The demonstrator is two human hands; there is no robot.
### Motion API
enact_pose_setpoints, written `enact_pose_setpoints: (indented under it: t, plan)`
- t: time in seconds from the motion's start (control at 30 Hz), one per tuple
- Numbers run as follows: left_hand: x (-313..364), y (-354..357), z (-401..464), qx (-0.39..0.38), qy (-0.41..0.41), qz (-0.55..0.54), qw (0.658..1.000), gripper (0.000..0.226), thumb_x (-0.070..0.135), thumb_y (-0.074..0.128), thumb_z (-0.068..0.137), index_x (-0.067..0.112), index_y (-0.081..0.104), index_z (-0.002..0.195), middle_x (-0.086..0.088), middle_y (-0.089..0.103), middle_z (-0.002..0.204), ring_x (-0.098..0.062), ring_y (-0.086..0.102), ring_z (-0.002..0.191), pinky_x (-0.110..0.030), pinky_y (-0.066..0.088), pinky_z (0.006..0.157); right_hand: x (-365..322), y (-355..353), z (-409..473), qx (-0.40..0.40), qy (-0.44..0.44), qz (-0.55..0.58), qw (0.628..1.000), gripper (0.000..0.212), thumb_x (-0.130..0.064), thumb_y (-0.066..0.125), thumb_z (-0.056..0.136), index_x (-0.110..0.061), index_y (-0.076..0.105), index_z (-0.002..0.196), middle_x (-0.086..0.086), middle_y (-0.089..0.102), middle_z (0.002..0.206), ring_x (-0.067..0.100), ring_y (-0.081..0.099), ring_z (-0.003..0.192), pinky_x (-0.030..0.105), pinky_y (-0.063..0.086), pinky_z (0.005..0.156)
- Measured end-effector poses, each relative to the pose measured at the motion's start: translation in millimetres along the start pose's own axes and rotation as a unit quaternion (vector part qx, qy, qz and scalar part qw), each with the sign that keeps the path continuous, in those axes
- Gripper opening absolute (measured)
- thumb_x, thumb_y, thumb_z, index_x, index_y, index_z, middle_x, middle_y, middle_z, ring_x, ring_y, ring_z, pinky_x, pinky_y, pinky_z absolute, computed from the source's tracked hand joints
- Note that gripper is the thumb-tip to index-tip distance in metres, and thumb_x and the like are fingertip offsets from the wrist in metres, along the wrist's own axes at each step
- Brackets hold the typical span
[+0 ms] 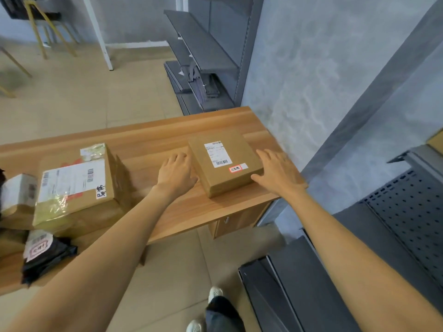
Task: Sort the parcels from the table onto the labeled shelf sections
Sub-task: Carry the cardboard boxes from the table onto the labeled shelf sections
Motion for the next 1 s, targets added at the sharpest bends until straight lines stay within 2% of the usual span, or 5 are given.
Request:
enact_pose_setpoints:
  t: [0.23,0.47,0.7,0.87,1.0]
  plan:
    - [-5,43,55,-0.038,-0.054,-0.031,0.997,0.060,0.038,0.060,0.088,0.008,0.043,0.137,-0.011,0.044,0.141,-0.032,0.037,0.131,-0.041,0.037,0.102,22,41,68,-0.044,0.008,0.048,0.998,0.079,-0.044,0.062,0.088,-0.015,0.025,0.152,0.008,0.029,0.155,0.027,0.028,0.141,0.041,0.027,0.113]
    - [-6,93,104,-0.090,-0.176,-0.226,0.954,0.068,0.039,0.064,0.086,0.005,0.039,0.140,-0.015,0.042,0.143,-0.035,0.033,0.135,-0.044,0.034,0.107,54,88,124,-0.096,0.062,0.140,0.984,0.078,-0.039,0.067,0.085,-0.017,0.030,0.149,0.006,0.035,0.151,0.026,0.030,0.138,0.039,0.029,0.109]
    - [-3,128,129,-0.078,-0.294,-0.413,0.859,0.072,0.032,0.065,0.090,0.003,0.029,0.146,-0.014,0.039,0.147,-0.027,0.038,0.135,-0.032,0.033,0.103,83,140,159,-0.112,0.223,0.321,0.914,0.088,-0.040,0.073,0.081,-0.015,0.027,0.151,0.009,0.032,0.153,0.025,0.029,0.141,0.038,0.027,0.115]
    - [2,155,132,-0.091,-0.340,-0.527,0.773,0.029,0.023,0.067,0.091,0.017,0.055,0.117,0.006,0.059,0.108,-0.012,0.060,0.098,-0.004,0.043,0.063,87,175,164,-0.168,0.294,0.462,0.820,0.096,-0.048,0.075,0.074,-0.012,0.028,0.149,0.004,0.040,0.150,0.020,0.044,0.134,0.038,0.035,0.112]
    - [-4,182,136,-0.119,-0.302,-0.570,0.755,0.046,0.033,0.077,0.080,0.013,0.066,0.120,0.004,0.069,0.114,-0.006,0.066,0.096,-0.014,0.050,0.070,87,191,163,-0.158,0.302,0.501,0.796,0.058,-0.036,0.075,0.080,-0.013,0.054,0.129,-0.001,0.065,0.120,0.015,0.062,0.105,0.028,0.048,0.087]
Point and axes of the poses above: each hand's wrist, its own z-axis towards the middle knuckle, its own y-axis out of the palm, x = y × z, the point moved 5 cm from there along z, towards the middle knuckle
